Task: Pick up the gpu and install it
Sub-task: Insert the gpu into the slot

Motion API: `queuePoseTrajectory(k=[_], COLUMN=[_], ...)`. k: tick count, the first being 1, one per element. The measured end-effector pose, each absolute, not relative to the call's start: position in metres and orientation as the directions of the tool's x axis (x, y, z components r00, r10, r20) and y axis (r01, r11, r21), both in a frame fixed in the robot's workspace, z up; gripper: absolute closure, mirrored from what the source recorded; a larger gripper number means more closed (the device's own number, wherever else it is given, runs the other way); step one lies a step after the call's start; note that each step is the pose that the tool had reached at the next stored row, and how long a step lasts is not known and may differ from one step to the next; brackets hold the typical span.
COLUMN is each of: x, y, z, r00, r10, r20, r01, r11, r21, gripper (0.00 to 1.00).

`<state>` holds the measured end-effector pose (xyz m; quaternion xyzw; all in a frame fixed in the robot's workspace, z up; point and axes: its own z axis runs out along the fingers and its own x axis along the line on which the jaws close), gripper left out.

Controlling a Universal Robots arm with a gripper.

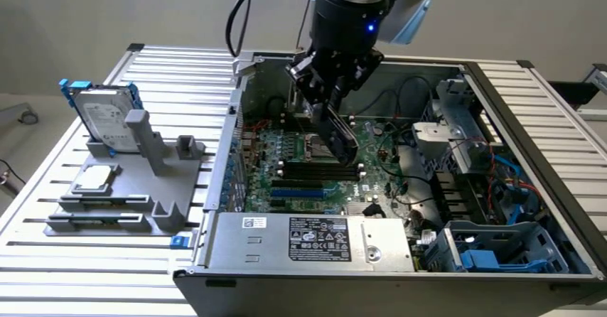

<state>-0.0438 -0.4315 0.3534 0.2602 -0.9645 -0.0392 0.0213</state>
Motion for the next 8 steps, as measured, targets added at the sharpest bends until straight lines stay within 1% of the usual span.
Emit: queuePoseTrajectory(k=[8], x=[-0.0438], y=[-0.4315], z=[0.3487], r00=[-0.781], r10=[-0.624], r20=[0.021], r01=[-0.621], r11=[0.779], r21=[0.087], gripper=[0.74])
